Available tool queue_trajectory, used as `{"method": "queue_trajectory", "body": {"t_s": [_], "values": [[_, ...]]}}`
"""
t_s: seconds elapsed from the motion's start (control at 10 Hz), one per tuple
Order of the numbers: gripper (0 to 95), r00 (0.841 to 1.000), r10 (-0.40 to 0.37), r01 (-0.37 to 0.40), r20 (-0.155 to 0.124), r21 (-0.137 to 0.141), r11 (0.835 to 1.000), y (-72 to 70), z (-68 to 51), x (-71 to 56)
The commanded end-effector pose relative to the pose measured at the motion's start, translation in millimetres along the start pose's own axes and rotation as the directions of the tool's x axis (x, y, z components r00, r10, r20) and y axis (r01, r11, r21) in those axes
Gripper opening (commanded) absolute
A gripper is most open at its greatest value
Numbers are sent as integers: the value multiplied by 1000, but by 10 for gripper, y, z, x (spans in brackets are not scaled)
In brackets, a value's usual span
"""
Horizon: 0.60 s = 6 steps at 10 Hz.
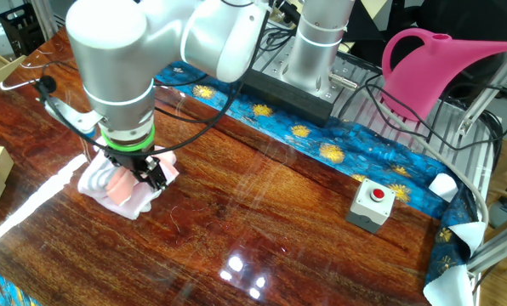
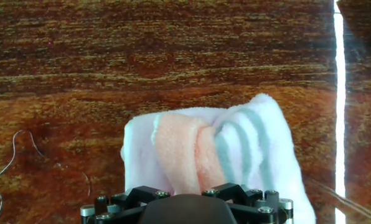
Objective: Clean the table with a cloth
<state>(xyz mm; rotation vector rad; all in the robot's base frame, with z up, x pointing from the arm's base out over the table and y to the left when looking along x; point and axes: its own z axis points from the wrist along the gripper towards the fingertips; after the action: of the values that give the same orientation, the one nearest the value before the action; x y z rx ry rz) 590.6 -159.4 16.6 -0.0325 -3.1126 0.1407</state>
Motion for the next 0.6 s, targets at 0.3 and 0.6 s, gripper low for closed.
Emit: {"method": "queue_trajectory", "body": {"t_s": [0.3, 0.6], "values": [[950, 999, -6, 7, 41, -4, 1000, 0, 126, 4], [0, 993, -48, 47, 106, 19, 999, 6, 146, 8]]}}
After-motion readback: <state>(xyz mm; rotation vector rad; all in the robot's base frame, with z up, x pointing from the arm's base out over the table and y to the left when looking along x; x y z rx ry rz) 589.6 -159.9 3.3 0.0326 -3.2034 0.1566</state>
